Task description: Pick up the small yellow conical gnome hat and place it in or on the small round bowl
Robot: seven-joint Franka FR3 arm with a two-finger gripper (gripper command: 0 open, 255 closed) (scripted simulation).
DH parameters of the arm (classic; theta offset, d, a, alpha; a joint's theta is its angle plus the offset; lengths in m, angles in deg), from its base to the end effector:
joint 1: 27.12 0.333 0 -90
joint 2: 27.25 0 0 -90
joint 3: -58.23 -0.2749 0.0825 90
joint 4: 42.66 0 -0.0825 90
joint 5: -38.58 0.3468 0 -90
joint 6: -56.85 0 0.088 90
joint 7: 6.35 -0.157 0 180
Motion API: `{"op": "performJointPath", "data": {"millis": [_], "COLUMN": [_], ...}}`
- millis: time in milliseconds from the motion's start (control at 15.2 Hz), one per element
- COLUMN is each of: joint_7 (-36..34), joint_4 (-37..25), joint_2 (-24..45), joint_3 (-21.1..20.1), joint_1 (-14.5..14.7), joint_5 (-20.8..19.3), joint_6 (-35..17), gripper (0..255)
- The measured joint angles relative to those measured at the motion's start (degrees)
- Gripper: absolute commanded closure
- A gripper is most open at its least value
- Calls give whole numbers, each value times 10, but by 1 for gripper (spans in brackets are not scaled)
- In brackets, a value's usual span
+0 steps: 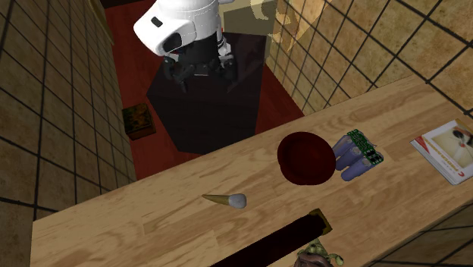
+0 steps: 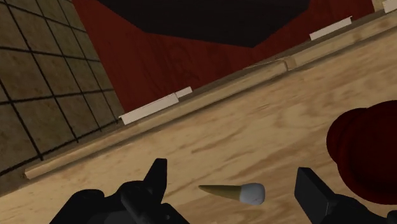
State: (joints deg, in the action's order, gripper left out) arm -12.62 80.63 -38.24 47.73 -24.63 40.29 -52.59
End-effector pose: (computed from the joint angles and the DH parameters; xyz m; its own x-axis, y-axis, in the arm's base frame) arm 0.4483 0.1079 0.4006 0.9935 0.1018 -0.0517 0.1025 -0.9946 0.0129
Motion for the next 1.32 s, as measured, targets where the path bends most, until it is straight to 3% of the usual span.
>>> {"op": "performJointPath", "data": {"millis": [726, 1122, 1320], "joint_7": [-76, -107, -120], "joint_4": [-201, -360, -469], "joint_2": [257, 411, 498], "joint_3": [-26, -27, -25], "joint_1": [28, 56, 75], "joint_5": [-19, -32, -36], "joint_6": [-15, 12, 42], "gripper": [0, 0, 0]}}
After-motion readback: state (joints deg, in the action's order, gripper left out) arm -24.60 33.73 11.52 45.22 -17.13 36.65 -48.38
